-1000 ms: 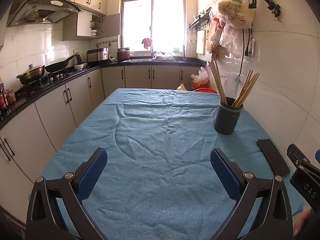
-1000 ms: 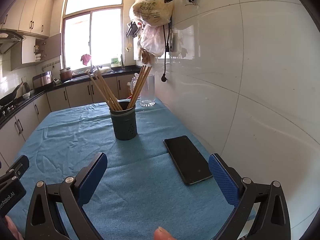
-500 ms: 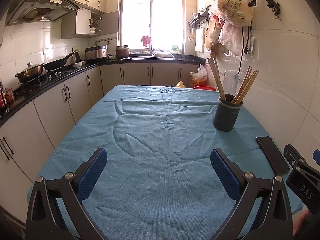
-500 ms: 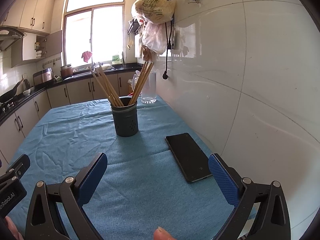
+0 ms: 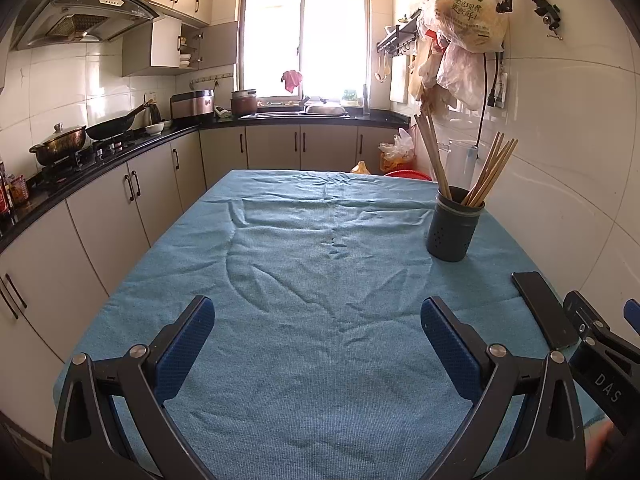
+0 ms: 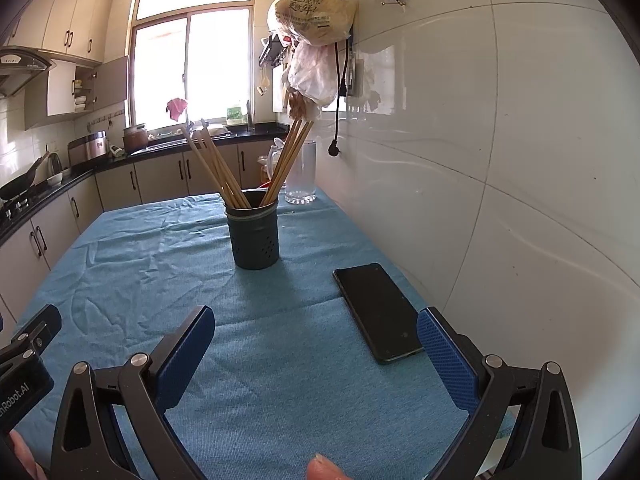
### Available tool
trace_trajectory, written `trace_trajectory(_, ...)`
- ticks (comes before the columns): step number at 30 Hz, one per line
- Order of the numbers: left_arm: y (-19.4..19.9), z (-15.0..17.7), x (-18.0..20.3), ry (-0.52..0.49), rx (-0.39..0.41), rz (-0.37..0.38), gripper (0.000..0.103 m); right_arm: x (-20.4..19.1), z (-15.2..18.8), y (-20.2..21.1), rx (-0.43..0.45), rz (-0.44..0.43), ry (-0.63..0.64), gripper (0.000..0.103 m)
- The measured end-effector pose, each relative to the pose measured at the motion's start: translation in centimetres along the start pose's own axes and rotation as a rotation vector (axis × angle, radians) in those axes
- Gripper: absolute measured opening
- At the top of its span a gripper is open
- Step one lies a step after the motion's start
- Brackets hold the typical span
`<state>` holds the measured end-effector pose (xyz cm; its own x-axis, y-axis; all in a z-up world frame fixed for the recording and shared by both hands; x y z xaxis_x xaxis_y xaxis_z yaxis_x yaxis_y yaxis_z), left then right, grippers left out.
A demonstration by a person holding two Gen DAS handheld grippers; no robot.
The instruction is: Organize utensils
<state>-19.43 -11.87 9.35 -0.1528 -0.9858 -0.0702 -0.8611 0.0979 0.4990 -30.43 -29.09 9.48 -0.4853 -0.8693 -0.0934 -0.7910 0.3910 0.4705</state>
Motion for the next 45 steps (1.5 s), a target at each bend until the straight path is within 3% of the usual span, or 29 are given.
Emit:
trace_trajectory(39,-0.1,0.1,0.0,-0.003,-0.002,0.002,0.102,-0.5,0.4,-0.6,-0.009,-0.005,0.014,0.103)
trace_trajectory(45,-1.7,-0.1,-2.2,0.046,-0.038,-0.034,0.102,-0.7,0.5,-2.2,-0.048,-0.028,0.027,0.103)
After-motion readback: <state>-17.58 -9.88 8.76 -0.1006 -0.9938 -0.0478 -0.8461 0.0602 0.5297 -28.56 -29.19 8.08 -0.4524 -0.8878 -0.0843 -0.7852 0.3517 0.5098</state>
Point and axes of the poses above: each gripper's, at about its wrist camera, not at the fingertips, and y roughly against the way its jaws point, x to its right, z to its underside, the point moved 2 cm from there along -y, roughly the way its jaws point, and after that the axes turned 11 degrees about -z, right-handed, at the moved point
